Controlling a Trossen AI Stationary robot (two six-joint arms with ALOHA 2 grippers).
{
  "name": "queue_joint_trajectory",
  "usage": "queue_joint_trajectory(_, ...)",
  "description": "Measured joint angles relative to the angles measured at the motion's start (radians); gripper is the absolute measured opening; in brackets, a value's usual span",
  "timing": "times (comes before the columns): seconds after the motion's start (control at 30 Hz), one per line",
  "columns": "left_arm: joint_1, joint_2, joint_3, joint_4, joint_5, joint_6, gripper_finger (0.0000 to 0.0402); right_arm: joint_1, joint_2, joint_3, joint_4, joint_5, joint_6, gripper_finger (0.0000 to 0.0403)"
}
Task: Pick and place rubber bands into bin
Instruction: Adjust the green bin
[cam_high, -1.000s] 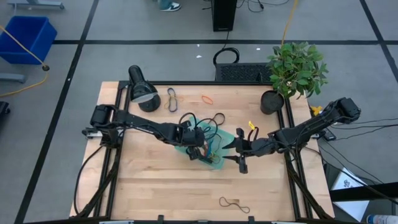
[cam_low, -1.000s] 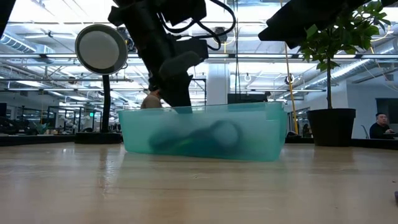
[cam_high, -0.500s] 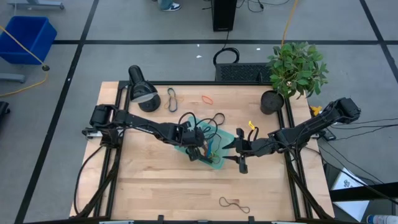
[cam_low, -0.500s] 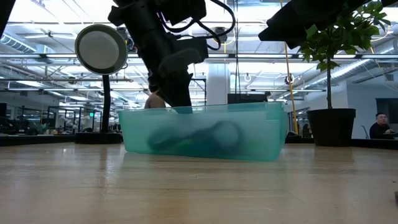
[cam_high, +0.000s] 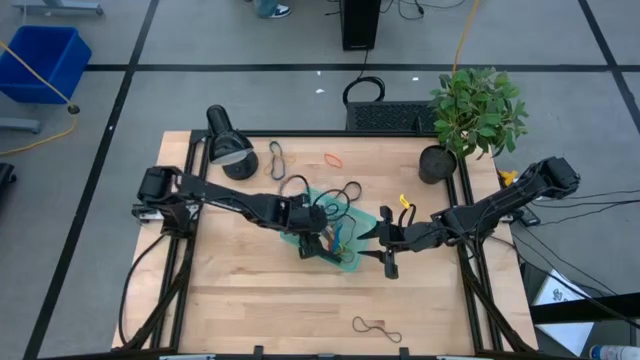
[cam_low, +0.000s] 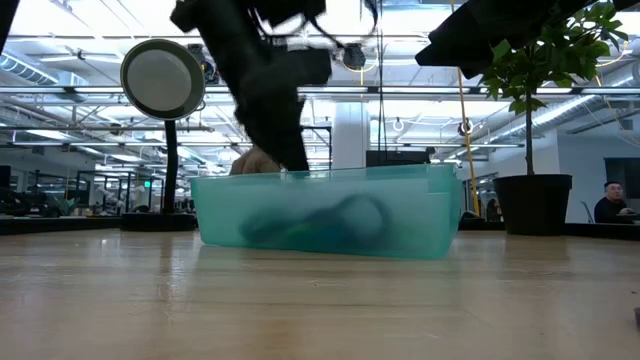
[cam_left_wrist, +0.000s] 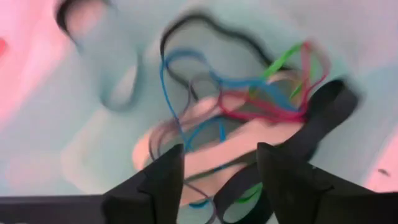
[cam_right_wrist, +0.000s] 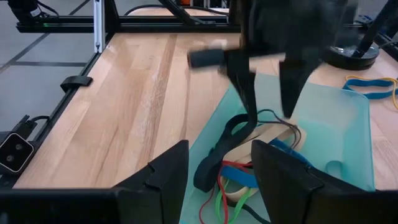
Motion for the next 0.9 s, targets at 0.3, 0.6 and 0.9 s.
queue_joint_trajectory(0.3,0.097,-0.185,0.001,0.010,-0.007,0.080,0.0244,-0.002,0.000,0.000,0.002,0.137,0.002,0.0169)
queue_joint_trajectory(0.6,0.305,-0.182,0.001,0.076,-0.008,0.060,0.0246,-0.011,0.000,0.000,0.010,0.236,0.022,0.0169)
queue_joint_trajectory(0.9,0.389,-0.070,0.001,0.122,-0.007,0.098,0.0246,-0.035,0.000,0.000,0.010,0.237,0.082,0.0169)
